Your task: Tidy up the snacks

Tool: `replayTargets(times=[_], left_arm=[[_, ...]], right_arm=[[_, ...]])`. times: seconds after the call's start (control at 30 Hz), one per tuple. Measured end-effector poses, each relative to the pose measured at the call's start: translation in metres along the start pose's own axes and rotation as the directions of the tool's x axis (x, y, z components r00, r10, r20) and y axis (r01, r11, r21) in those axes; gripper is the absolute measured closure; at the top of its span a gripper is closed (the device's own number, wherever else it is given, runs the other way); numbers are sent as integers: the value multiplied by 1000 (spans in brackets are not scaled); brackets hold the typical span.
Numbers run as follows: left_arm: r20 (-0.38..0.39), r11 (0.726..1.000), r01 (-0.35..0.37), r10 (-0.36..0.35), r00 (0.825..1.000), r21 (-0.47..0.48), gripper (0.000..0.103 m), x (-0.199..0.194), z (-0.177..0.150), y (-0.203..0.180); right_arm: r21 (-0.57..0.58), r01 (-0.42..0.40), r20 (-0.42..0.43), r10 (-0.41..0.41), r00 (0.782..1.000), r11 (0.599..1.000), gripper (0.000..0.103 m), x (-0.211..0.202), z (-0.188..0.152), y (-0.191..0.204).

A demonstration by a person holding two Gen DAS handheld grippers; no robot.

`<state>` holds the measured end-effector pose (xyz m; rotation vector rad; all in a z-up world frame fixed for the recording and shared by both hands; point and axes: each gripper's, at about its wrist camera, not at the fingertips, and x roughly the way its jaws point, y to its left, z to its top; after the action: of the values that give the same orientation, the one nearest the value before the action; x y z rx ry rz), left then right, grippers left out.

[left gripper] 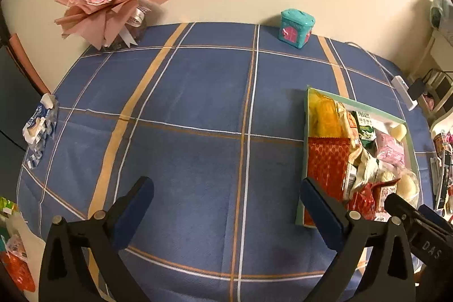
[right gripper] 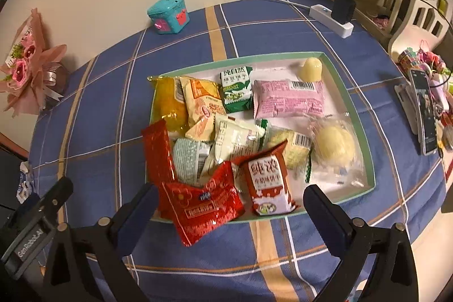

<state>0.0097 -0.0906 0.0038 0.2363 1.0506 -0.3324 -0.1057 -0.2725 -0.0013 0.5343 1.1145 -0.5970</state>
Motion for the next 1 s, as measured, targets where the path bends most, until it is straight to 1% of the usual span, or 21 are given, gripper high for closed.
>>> replayTargets(times=[0.07, 0.13, 0.27, 0.43, 0.57, 0.7, 0.87, 1.0], left_arm=[[7, 1000, -18, 18, 1000, 2, 0, -4, -6, 3], [3, 998, -55, 55, 998, 16, 0, -6, -12, 4], [7, 988, -152, 152, 988, 33, 0, -10, -23, 6], [-16, 990, -141, 141, 990, 22, 0, -11, -31, 14], [-28, 987, -155, 157, 987, 40, 0, -12, -38, 14], [-37, 988, -152, 154, 987, 34, 0, -13, -39, 14], [-48, 988, -151, 152, 987, 36, 0, -11, -38, 15], [-35, 987, -156, 158, 987, 44, 0, -14, -38, 13]], right_arm=[[-2, 4, 4, -4, 1000, 1000, 0, -2, -4, -2], [-8, 10, 7, -10, 1000, 1000, 0, -4, -8, -3], [-32, 38, 19, -37, 999, 999, 0, -10, -19, -3], [-63, 56, 30, -54, 998, 996, 0, -16, -28, 1], [-70, 51, 50, -48, 998, 996, 0, -24, -33, 2], [-79, 54, 67, -48, 997, 995, 0, -28, -33, 5], [-96, 56, 59, -50, 997, 994, 0, -26, -32, 9], [-92, 55, 46, -51, 998, 994, 0, -23, -31, 9]])
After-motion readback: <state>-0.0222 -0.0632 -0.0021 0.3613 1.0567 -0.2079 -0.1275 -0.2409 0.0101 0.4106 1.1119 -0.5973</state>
